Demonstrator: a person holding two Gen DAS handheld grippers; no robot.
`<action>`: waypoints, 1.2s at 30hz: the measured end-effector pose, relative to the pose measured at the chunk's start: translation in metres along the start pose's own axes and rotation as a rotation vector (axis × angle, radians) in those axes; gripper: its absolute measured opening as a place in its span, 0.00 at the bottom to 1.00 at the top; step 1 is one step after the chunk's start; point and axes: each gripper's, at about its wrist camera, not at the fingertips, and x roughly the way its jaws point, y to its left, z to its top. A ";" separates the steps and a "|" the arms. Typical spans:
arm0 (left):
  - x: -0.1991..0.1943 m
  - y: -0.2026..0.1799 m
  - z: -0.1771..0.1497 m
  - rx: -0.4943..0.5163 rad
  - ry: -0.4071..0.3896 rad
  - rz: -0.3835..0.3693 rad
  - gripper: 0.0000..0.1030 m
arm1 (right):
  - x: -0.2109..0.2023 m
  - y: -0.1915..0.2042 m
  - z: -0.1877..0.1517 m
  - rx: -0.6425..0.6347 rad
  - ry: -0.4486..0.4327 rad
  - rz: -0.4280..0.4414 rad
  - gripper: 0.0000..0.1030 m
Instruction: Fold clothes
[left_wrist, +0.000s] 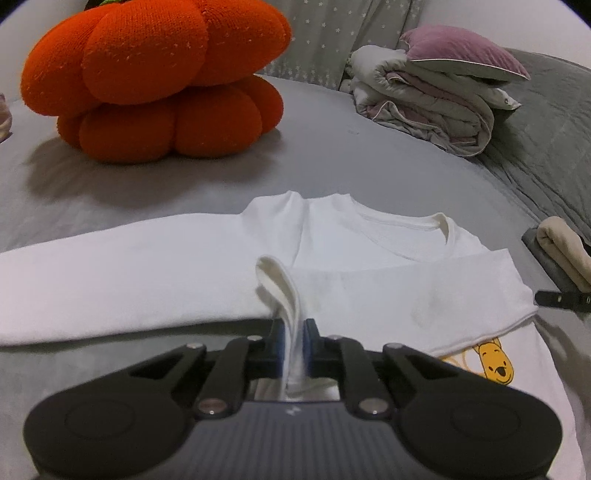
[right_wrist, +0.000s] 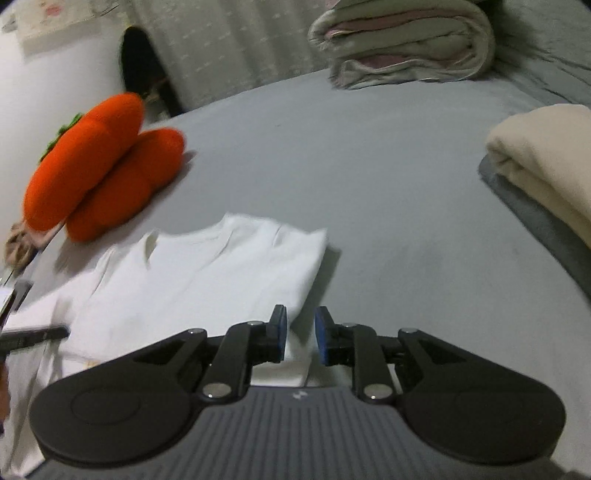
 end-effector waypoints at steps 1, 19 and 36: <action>0.000 0.000 0.000 -0.005 0.001 -0.001 0.09 | 0.001 -0.002 -0.005 0.014 -0.011 0.018 0.22; -0.011 -0.003 0.007 -0.033 0.025 0.015 0.08 | 0.005 0.008 -0.002 0.123 0.076 -0.068 0.09; 0.000 0.004 0.004 -0.029 0.049 0.009 0.09 | 0.063 -0.018 0.048 0.169 -0.009 -0.048 0.56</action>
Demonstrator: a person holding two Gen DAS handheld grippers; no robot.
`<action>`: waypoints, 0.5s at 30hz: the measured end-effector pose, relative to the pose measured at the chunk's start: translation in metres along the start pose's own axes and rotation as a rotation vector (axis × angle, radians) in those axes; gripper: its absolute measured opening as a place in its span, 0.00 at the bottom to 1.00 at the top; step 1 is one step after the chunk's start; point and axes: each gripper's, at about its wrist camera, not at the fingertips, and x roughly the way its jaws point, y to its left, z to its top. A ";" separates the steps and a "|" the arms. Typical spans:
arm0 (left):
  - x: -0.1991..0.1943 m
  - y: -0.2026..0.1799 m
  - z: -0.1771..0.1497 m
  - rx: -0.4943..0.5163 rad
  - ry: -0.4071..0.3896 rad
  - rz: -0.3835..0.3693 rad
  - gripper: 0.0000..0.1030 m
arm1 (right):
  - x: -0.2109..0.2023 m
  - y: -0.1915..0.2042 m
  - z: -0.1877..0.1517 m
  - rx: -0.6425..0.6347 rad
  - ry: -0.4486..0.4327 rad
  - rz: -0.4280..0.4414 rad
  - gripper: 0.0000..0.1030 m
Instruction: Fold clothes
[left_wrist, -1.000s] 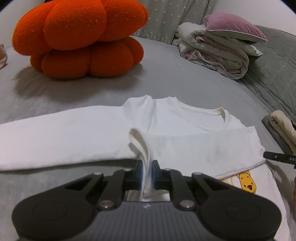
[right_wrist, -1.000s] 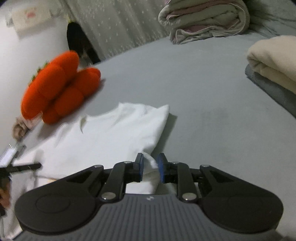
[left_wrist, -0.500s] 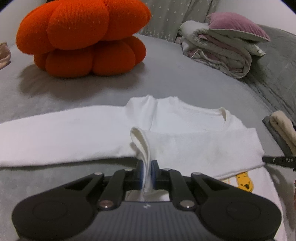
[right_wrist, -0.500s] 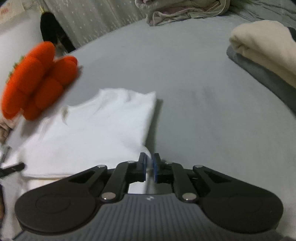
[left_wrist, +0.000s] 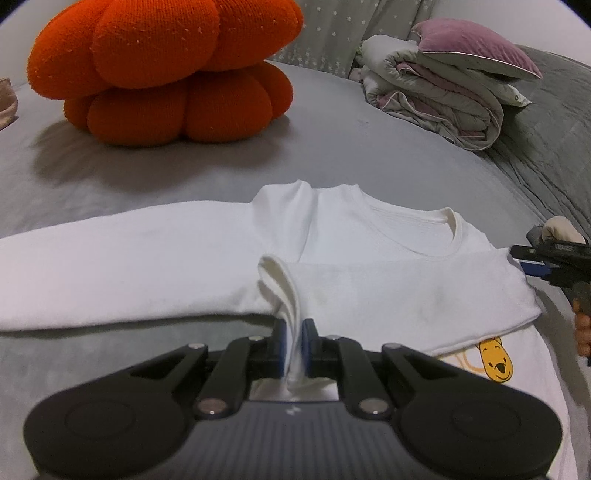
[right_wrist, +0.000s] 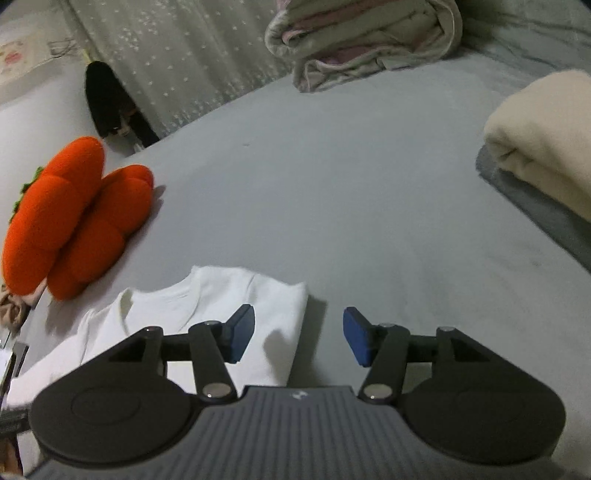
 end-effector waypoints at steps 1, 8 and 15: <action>0.000 0.000 0.000 0.001 0.000 0.000 0.09 | 0.006 0.001 0.003 0.000 0.007 -0.008 0.54; 0.002 -0.001 -0.002 0.017 -0.008 0.005 0.09 | 0.028 0.021 0.010 -0.123 0.075 -0.035 0.06; 0.001 -0.008 -0.006 0.055 -0.031 0.030 0.09 | 0.031 0.052 0.020 -0.376 -0.036 -0.157 0.04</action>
